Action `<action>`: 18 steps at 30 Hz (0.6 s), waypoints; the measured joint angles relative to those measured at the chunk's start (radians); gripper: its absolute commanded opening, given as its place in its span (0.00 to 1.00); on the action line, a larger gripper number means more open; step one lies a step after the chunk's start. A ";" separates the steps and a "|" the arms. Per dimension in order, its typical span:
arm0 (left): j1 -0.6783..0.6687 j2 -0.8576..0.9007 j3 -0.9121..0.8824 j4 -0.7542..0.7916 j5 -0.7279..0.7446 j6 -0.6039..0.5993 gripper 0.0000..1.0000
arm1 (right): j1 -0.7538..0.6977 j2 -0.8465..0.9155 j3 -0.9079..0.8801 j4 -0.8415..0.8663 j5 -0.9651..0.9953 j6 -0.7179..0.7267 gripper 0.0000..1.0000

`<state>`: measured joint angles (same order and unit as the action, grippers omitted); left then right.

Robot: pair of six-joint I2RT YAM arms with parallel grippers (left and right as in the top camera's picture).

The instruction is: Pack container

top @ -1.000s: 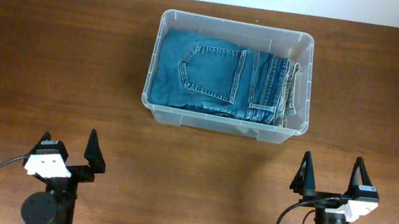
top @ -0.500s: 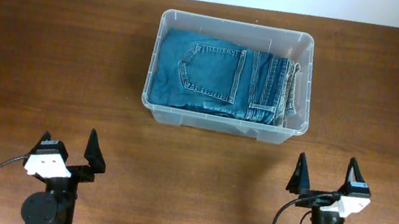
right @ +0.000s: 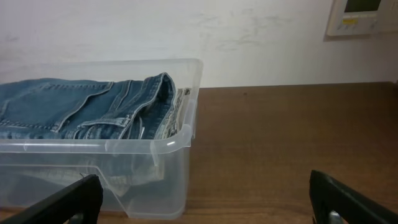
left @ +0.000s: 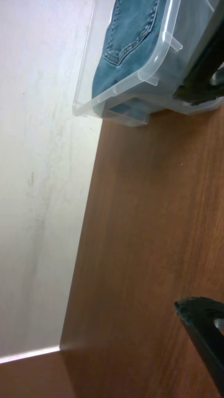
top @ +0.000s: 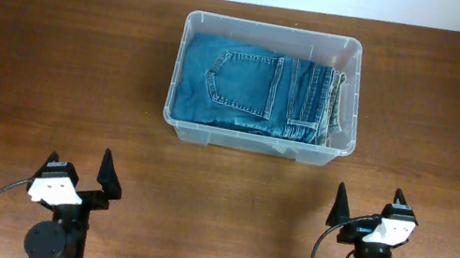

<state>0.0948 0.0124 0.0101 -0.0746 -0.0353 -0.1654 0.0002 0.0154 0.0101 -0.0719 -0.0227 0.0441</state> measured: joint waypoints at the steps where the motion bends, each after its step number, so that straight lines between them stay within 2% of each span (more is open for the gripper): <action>1: 0.000 0.000 0.000 0.000 0.000 0.000 0.99 | 0.000 0.000 0.000 0.000 0.000 -0.004 0.98; 18: 0.000 0.000 0.000 0.000 0.000 0.000 0.99 | 0.000 -0.001 0.000 0.000 0.003 -0.031 0.98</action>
<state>0.0948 0.0128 0.0101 -0.0750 -0.0349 -0.1654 0.0002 0.0147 0.0101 -0.0723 -0.0196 0.0135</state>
